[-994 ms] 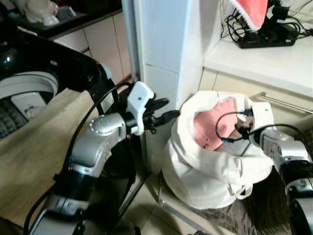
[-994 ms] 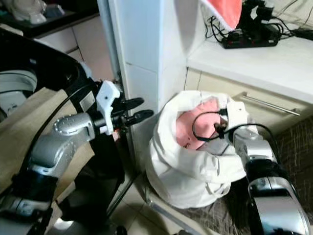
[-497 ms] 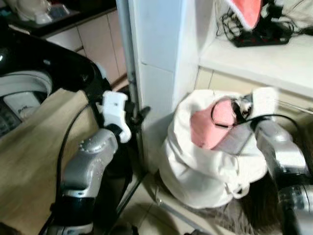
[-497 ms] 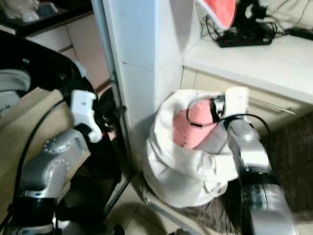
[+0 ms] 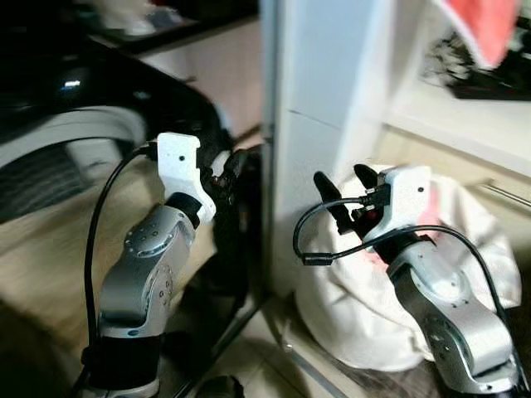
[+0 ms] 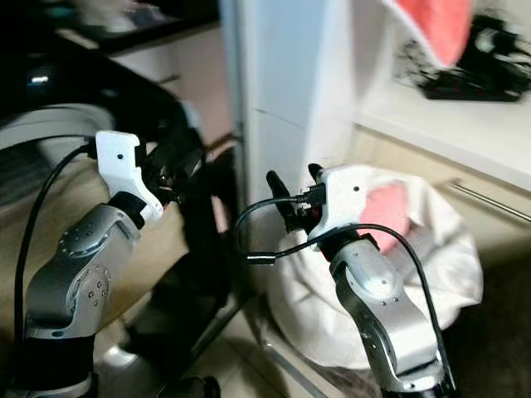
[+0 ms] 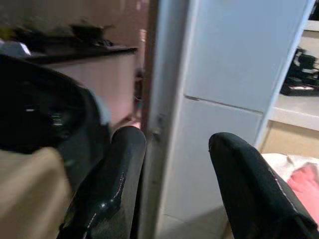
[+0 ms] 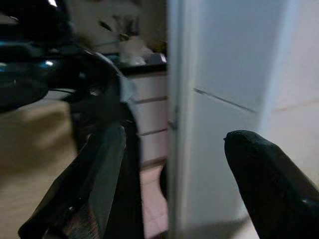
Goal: Clothes washing
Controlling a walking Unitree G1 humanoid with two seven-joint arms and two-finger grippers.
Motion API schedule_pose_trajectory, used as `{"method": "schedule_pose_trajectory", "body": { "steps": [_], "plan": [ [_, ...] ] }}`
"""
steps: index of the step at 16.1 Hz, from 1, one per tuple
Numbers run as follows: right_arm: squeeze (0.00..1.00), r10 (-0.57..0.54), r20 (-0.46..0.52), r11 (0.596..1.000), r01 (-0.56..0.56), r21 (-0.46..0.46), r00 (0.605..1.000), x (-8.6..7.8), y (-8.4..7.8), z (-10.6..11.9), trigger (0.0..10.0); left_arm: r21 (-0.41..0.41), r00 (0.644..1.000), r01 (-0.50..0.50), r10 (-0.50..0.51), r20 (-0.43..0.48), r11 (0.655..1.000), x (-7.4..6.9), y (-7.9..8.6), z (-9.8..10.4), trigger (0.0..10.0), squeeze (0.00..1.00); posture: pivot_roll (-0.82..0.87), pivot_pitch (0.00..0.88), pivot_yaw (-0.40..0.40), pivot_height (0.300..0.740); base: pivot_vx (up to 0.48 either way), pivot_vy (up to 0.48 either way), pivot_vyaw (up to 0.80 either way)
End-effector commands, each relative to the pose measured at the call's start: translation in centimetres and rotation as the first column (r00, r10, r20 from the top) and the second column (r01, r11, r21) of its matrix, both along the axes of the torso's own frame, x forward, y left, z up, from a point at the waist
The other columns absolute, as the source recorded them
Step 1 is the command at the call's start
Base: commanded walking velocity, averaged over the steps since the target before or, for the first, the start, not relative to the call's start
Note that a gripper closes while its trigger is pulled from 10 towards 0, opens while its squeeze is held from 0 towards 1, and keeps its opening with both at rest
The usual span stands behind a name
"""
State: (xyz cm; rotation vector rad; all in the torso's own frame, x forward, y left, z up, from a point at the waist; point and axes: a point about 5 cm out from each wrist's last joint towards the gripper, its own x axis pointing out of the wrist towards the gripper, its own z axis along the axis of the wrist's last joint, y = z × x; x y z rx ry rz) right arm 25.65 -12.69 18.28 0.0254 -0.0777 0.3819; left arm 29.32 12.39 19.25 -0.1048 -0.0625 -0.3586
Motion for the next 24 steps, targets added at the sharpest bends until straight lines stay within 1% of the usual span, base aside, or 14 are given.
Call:
{"method": "schedule_pose_trajectory", "body": {
  "steps": [1,2,4,6,9,10,11,16,17,19,21,24],
  "plan": [
    [0.00,-0.002,0.007,1.000,0.002,0.016,1.000,-0.3,0.0,0.5,10.0,0.022,1.000,0.007,-0.007,0.017,1.000,-0.4,-0.2,0.3,10.0,0.00,-0.11,0.000,0.068,0.740,0.000,-0.330,0.80],
    [0.00,0.006,0.011,1.000,-0.006,0.021,1.000,-0.4,0.1,0.6,10.0,0.044,1.000,-0.003,0.002,0.024,0.999,-0.7,0.0,0.2,10.0,0.00,-0.11,0.000,0.068,0.740,0.000,-0.337,0.80],
    [0.00,0.017,0.005,0.999,-0.017,0.028,1.000,-0.7,0.4,0.7,10.0,0.053,1.000,-0.022,0.021,0.016,0.998,-1.0,0.3,-0.2,10.0,0.00,-0.10,0.000,0.065,0.740,0.000,-0.467,0.80],
    [0.00,0.044,0.000,0.999,-0.044,0.023,0.999,-0.6,0.8,0.9,10.0,0.080,0.999,-0.042,0.041,0.022,0.996,-1.4,0.6,-0.3,10.0,0.00,-0.09,0.000,0.060,0.740,0.000,-0.480,0.80],
    [0.00,0.052,-0.010,0.998,-0.052,0.026,0.999,-0.5,0.9,0.7,10.0,0.107,0.999,-0.050,0.048,0.026,0.993,-1.6,0.7,-0.5,10.0,0.00,-0.07,0.000,0.042,0.740,0.000,-0.465,0.80],
    [0.00,0.055,-0.015,0.998,-0.054,0.023,0.998,-0.4,0.8,0.6,10.0,0.203,1.000,-0.021,0.016,0.025,0.979,-1.5,0.5,-1.0,10.0,0.00,-0.07,0.000,0.040,0.740,0.000,0.000,0.80],
    [0.00,0.054,-0.016,0.998,-0.054,0.012,0.998,-0.3,0.7,0.5,10.0,0.215,1.000,-0.015,0.011,0.017,0.977,-1.4,0.4,-1.3,10.0,0.00,-0.07,0.000,0.040,0.740,0.000,0.000,0.80],
    [0.00,0.046,-0.016,0.999,-0.046,0.016,0.999,0.3,0.1,0.7,10.0,0.187,1.000,-0.018,0.019,-0.006,0.982,-1.5,0.0,-1.6,10.0,0.00,-0.07,0.000,0.036,0.740,0.000,0.000,0.80],
    [0.00,0.048,-0.025,0.998,-0.047,0.032,0.999,0.2,0.1,0.6,10.0,0.195,1.000,-0.020,0.020,0.001,0.981,-1.4,0.0,-1.4,10.0,0.00,-0.06,0.000,0.035,0.740,0.000,0.000,0.80],
    [0.00,0.046,-0.041,0.998,-0.045,0.035,0.998,0.1,0.3,0.1,10.0,0.211,1.000,-0.018,0.016,0.012,0.977,-1.3,0.1,-1.3,10.0,0.00,-0.06,0.000,0.045,0.740,0.000,0.000,0.66],
    [0.00,0.010,-0.061,0.996,-0.005,0.087,0.998,0.1,0.1,-0.1,10.0,0.217,1.000,-0.005,0.003,0.008,0.976,-1.3,0.0,-1.3,10.0,0.00,-0.06,0.000,0.050,0.740,0.000,0.000,0.00],
    [0.00,-0.004,-0.064,0.998,0.008,0.063,0.998,0.1,-0.3,-0.3,10.0,0.215,1.000,0.006,-0.006,-0.003,0.977,-1.3,-0.2,-1.4,10.0,0.00,-0.06,0.000,0.062,0.740,-0.294,0.000,0.00]
  ]
}}
